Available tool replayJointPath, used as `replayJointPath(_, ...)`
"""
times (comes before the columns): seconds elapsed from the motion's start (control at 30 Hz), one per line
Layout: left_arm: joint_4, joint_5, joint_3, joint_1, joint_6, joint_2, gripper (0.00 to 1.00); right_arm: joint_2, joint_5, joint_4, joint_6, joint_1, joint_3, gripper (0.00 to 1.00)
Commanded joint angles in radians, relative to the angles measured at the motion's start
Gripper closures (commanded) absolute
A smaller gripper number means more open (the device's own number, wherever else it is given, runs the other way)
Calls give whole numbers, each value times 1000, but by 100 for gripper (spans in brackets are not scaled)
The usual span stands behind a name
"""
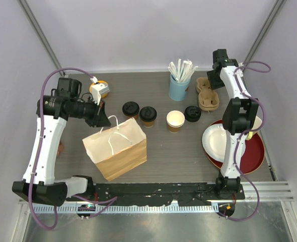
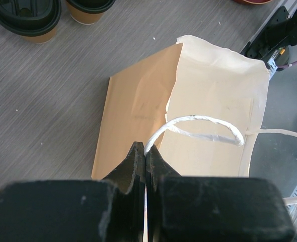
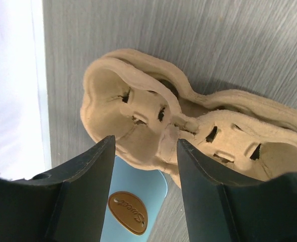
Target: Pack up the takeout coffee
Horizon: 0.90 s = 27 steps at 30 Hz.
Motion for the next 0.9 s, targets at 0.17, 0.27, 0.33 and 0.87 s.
replayJointPath(0.17,7,32,18,-4,41,-10,100,-34,26,-33,76,31,-29,40)
replayJointPath(0.27,10,33,20,-4,41,-8,100,-32,20,-35,79,31,-51,40)
replayJointPath(0.33,11,33,23,-5,41,-7,100,-22,5,-30,90,31,-66,40)
replayJointPath(0.87,-10,15,61,-5,81,6,100,-5,-13,2,83,20,-91,61)
